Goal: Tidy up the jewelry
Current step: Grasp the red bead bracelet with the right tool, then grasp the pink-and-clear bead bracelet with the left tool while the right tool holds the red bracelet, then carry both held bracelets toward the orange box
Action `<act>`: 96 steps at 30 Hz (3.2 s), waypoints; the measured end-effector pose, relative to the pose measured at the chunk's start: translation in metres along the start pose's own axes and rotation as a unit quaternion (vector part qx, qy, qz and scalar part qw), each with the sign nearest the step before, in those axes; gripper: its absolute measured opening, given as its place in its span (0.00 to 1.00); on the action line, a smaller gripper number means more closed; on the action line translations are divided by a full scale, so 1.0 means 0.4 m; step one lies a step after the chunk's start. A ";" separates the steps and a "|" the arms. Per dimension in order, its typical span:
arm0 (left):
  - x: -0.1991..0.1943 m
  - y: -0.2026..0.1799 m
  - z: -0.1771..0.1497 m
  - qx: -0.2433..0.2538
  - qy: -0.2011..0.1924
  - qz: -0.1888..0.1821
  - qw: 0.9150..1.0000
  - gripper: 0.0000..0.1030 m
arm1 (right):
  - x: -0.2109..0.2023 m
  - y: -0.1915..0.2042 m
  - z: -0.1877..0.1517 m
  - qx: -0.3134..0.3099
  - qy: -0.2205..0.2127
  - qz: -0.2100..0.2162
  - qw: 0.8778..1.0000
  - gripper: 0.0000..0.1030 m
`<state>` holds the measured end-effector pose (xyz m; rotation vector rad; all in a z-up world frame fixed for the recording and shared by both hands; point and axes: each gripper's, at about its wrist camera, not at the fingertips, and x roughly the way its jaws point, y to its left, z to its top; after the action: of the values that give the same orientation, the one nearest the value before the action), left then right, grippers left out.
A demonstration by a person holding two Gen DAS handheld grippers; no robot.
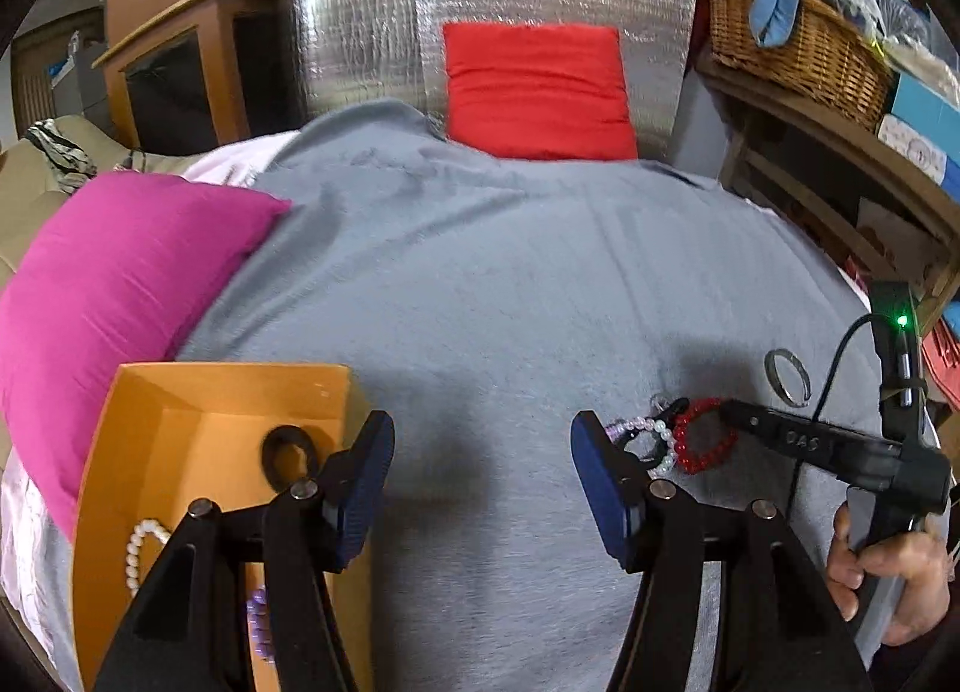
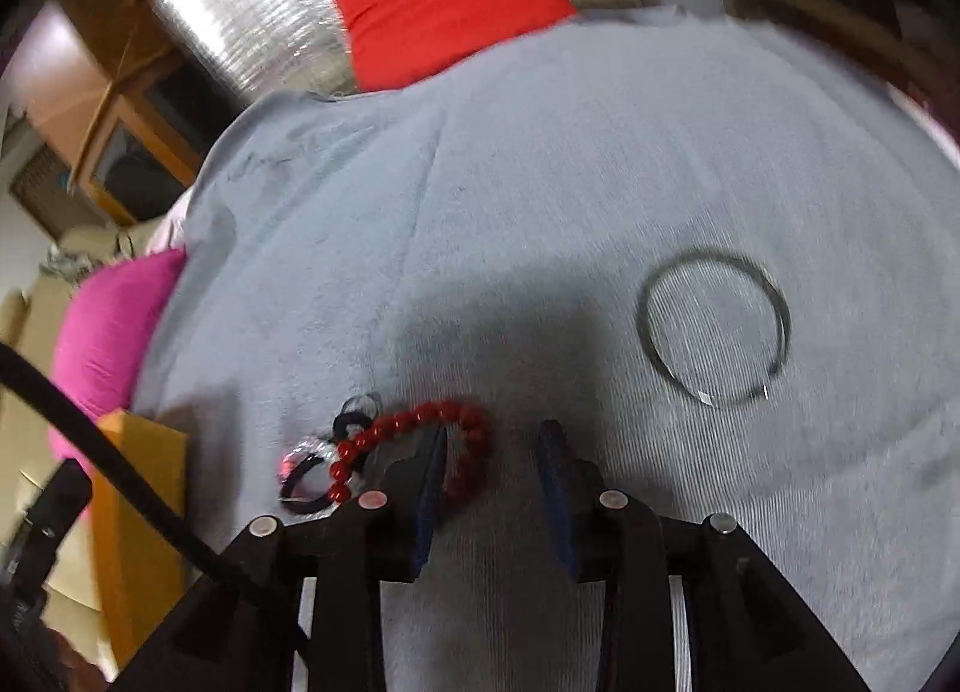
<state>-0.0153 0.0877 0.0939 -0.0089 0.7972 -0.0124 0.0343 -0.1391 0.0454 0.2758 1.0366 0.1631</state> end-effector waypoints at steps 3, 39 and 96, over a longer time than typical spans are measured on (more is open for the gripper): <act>0.036 -0.027 -0.005 0.006 0.019 -0.002 1.000 0.60 | 0.005 0.028 -0.008 -0.048 -0.010 -0.035 0.998 0.10; 0.231 -0.252 -0.035 0.003 0.081 -0.087 0.993 0.12 | -0.125 -0.192 -0.099 0.019 0.057 0.040 0.997 0.10; -0.066 -0.053 -0.072 0.034 0.002 -0.163 0.986 0.07 | -0.207 -0.061 -0.055 -0.031 -0.055 0.133 0.989 0.10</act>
<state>-0.0546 0.0668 0.0931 -0.0736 0.7929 -0.3490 -0.0261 -0.1810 0.0959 0.3623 0.8813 0.4156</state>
